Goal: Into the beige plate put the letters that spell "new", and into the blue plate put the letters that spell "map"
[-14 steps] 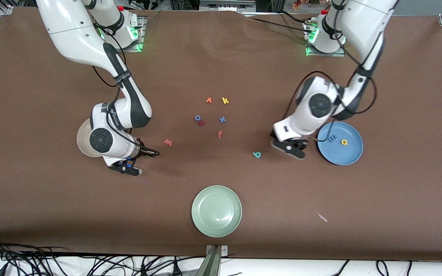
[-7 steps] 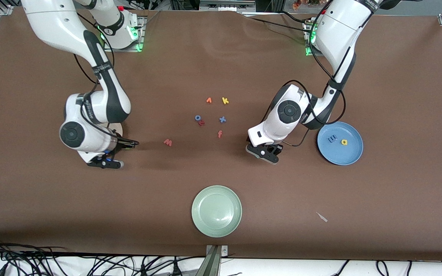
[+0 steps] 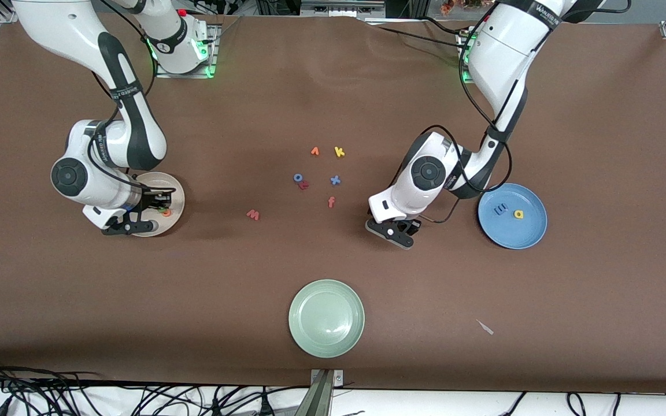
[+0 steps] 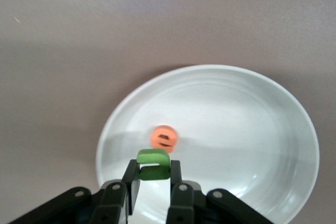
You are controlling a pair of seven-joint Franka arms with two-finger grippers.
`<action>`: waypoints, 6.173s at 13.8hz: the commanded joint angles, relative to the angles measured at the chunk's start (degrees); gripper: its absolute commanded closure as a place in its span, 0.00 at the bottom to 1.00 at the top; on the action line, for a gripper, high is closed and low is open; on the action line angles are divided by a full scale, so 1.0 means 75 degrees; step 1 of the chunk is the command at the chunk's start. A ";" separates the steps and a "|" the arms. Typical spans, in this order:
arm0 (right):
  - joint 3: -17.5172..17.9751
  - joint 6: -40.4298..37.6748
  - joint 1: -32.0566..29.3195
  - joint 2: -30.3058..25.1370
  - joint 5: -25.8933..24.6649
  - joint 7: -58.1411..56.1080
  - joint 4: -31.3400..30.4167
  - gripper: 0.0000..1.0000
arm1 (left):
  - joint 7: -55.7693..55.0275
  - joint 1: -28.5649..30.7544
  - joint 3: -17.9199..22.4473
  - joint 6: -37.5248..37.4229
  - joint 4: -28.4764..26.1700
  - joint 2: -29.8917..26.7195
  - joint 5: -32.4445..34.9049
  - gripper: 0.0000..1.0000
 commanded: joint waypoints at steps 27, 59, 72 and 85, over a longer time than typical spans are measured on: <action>0.0969 0.1057 0.2136 0.1118 0.0048 -0.2255 0.1148 0.00 | 0.0873 0.1037 0.0403 -0.0181 -0.1199 -0.1452 0.0547 0.84; -0.0938 -0.2257 0.1832 0.0803 0.0119 -0.2713 0.1898 1.00 | 0.3934 0.3806 0.0379 -0.1352 -0.3230 -0.4581 0.0465 0.00; -0.1714 -0.3554 0.1878 0.0967 0.0107 -0.1148 0.2692 0.00 | 0.0926 0.3571 0.0309 -0.8231 0.0881 -0.5885 0.0477 0.00; -0.1632 -0.5786 0.2148 -0.0823 -0.0313 0.1131 0.3704 0.00 | 0.0441 0.3524 0.0496 -0.7459 0.0954 -0.5779 -0.0098 0.00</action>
